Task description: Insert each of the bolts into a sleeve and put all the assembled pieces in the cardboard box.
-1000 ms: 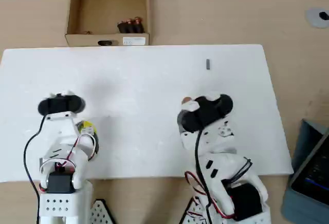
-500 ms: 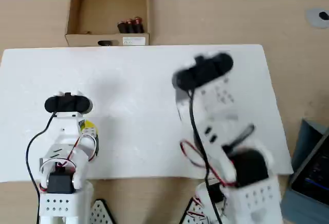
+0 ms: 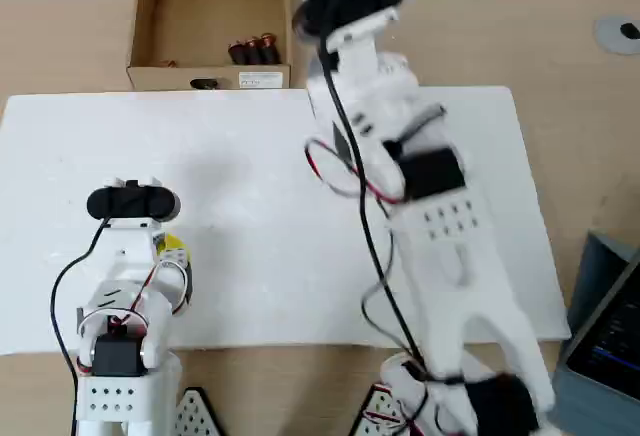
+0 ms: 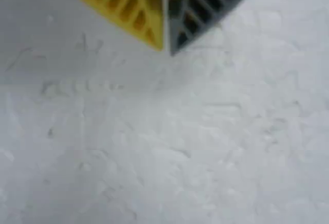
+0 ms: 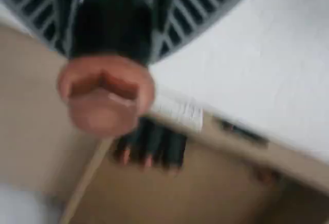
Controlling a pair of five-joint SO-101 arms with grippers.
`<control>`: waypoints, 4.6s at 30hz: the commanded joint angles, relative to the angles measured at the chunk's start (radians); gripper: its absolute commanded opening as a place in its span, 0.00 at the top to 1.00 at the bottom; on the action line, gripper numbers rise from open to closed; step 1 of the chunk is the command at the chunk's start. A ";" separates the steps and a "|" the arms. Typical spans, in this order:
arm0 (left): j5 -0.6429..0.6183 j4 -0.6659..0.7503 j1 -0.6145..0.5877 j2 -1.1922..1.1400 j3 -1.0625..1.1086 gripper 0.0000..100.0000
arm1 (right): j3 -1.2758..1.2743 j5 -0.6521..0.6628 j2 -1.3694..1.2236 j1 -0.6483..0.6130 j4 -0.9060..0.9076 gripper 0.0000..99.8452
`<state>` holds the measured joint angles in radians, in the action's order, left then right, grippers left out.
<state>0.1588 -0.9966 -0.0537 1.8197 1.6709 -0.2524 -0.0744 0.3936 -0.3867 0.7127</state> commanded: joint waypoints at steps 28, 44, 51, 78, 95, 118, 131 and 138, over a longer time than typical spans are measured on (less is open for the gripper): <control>0.009 0.003 0.012 0.004 -0.003 1.00 | 1.185 0.121 -1.285 -0.085 -0.348 0.99; 0.009 0.003 0.012 0.004 -0.003 1.00 | 1.270 0.238 -1.495 -0.079 -0.348 0.84; 0.009 0.003 0.012 0.004 -0.003 1.00 | 1.270 0.238 -1.494 -0.079 -0.348 0.84; 0.009 0.003 0.012 0.004 -0.003 1.00 | 1.926 0.233 -1.423 -0.041 0.537 0.99; 0.009 0.003 0.012 0.004 -0.003 1.00 | 1.919 0.232 -1.015 0.091 1.076 0.99; 0.009 0.003 0.012 0.004 -0.003 1.00 | 0.949 0.232 -0.105 0.231 1.066 0.99; 0.009 0.003 0.012 0.004 -0.003 1.00 | -0.142 0.204 0.556 0.352 0.675 0.99; 0.009 0.003 0.012 0.004 -0.003 1.00 | -0.645 0.199 0.871 0.352 0.496 0.99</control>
<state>0.1588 -0.9966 -0.0537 1.8197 1.6709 -0.7234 0.1312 1.1316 -0.0476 1.2896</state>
